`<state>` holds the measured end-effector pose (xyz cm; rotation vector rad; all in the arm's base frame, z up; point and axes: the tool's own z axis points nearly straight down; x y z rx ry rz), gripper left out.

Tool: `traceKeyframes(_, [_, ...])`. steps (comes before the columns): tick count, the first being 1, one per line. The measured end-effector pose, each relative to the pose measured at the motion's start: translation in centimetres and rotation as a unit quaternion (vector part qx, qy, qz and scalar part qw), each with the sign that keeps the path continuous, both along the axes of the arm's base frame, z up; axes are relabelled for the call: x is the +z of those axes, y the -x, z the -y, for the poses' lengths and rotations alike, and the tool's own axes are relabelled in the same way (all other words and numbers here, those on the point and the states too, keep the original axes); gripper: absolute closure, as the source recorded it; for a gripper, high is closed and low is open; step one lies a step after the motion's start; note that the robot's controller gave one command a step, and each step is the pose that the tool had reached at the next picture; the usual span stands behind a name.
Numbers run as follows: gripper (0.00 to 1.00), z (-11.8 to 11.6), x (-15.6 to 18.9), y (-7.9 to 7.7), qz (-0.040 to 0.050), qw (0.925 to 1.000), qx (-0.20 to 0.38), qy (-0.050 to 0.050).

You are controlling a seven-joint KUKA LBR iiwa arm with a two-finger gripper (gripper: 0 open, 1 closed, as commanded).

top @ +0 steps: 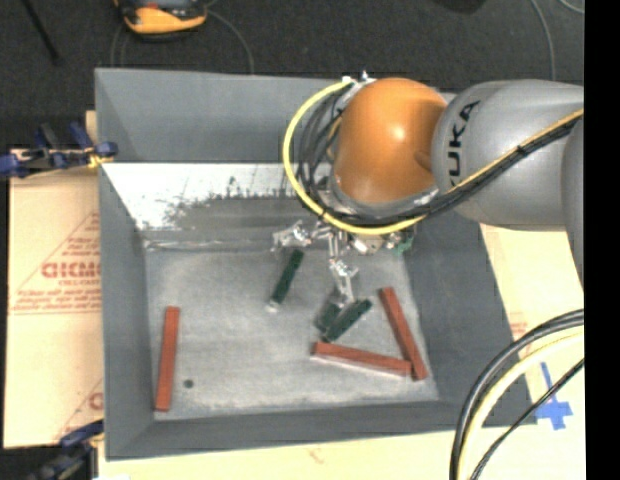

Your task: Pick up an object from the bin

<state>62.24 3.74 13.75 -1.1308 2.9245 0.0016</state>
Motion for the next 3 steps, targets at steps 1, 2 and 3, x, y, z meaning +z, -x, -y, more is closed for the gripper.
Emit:
traceKeyframes(1, [1.0,-0.2,-6.4,-1.0,0.0026,0.9934,0.114,0.001])
traceKeyframes(2, [1.0,-0.2,-6.4,-1.0,0.0025,0.9935,0.114,0.001])
traceKeyframes(3, [1.0,-0.8,8.2,1.6,0.0006,0.9972,0.074,0.001])
